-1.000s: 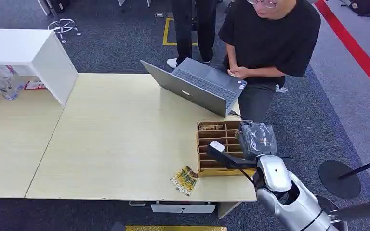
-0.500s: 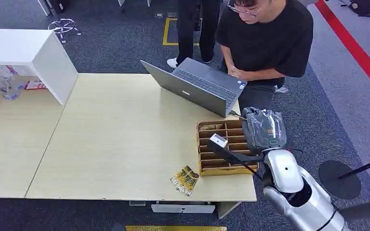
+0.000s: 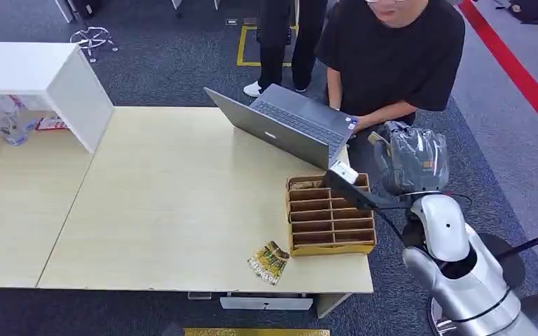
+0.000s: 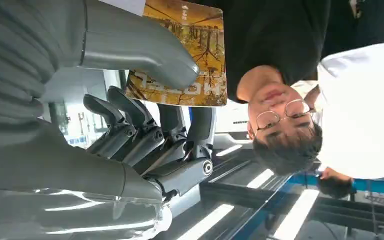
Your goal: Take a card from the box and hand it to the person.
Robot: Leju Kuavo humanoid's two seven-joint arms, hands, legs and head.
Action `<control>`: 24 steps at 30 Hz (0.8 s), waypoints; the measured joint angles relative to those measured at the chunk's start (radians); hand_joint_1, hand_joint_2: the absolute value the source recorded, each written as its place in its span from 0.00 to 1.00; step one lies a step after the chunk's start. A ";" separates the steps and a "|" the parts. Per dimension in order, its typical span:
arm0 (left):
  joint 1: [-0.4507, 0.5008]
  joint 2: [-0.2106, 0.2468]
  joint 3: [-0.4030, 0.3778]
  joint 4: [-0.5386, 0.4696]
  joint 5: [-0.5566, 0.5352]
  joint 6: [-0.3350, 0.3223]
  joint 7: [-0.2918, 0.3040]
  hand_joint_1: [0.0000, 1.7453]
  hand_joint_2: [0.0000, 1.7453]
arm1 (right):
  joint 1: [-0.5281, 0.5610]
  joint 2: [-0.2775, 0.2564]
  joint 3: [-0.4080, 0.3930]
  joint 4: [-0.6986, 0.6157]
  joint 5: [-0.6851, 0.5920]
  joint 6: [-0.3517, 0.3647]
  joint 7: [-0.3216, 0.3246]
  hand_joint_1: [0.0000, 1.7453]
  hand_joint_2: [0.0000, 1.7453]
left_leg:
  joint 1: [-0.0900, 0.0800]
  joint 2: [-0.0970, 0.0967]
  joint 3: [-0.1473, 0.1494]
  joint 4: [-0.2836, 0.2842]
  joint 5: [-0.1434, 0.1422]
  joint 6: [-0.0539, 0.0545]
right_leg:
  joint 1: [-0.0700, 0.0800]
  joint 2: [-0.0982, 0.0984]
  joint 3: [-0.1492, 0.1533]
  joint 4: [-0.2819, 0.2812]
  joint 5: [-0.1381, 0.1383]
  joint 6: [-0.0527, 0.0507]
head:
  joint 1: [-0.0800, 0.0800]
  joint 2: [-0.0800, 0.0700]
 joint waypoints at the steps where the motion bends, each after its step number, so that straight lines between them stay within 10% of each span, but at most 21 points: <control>1: -0.002 0.000 0.000 0.000 -0.002 0.000 0.003 0.00 0.00 | -0.006 0.000 -0.002 0.013 -0.002 -0.005 -0.002 0.94 1.00 | 0.000 0.000 0.000 0.000 0.000 0.000 | 0.000 0.000 0.000 0.000 0.000 0.000 | 0.000 0.000; 24: -0.020 -0.002 0.000 0.000 -0.021 -0.012 0.012 0.00 0.00 | -0.045 -0.031 -0.016 0.223 0.092 -0.001 -0.025 0.90 1.00 | 0.000 0.000 -0.001 0.000 0.000 0.000 | 0.000 0.000 0.000 0.000 0.000 0.000 | 0.000 0.000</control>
